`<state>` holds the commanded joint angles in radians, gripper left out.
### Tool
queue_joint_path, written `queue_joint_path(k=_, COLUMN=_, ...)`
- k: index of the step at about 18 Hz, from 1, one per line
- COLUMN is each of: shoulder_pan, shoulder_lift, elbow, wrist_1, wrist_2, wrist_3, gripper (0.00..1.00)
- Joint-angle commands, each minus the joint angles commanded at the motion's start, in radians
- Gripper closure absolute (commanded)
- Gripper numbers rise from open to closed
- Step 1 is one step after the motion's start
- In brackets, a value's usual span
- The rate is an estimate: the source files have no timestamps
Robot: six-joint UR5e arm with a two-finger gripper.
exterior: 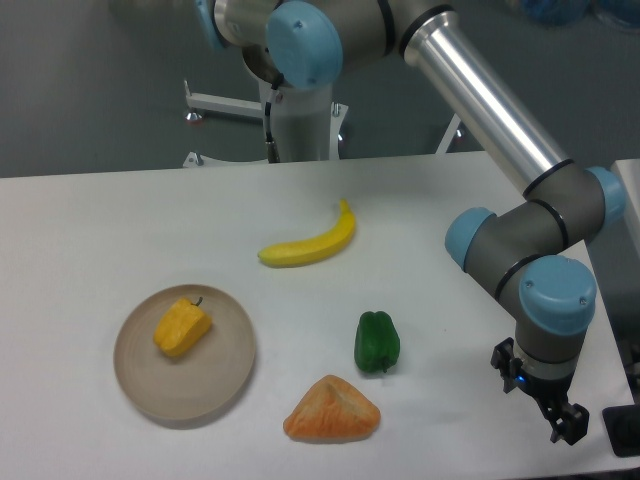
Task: Pick up the yellow pepper from the plate
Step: 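Move the gripper over the yellow pepper on the beige plate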
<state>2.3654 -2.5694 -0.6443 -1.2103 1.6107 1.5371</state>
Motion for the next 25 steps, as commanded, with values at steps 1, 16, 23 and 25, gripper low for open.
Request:
queue_joint_path(k=1, shoulder_pan=-0.002, shoulder_lift=0.002, elbow=-0.003, wrist_1=0.000, wrist_2=0.000, wrist_3=-0.003, gripper=0.01)
queue_joint_path(k=16, shoulder_pan=-0.095, shoulder_lift=0.316, elbow=-0.362, wrist_1=-0.020, wrist_2=0.005, wrist_3=-0.188, gripper=0.00)
queue_joint_path(k=23, shoulder_pan=-0.187, shoulder_lift=0.462, elbow=-0.500, wrist_1=-0.121, wrist_2=0.002, wrist_3=-0.444, gripper=0.00)
queue_joint_path(k=25, shoulder_pan=-0.219, shoulder_lift=0.479, elbow=-0.529, wrist_1=-0.143, wrist_2=-0.006, wrist_3=-0.547, gripper=0.00)
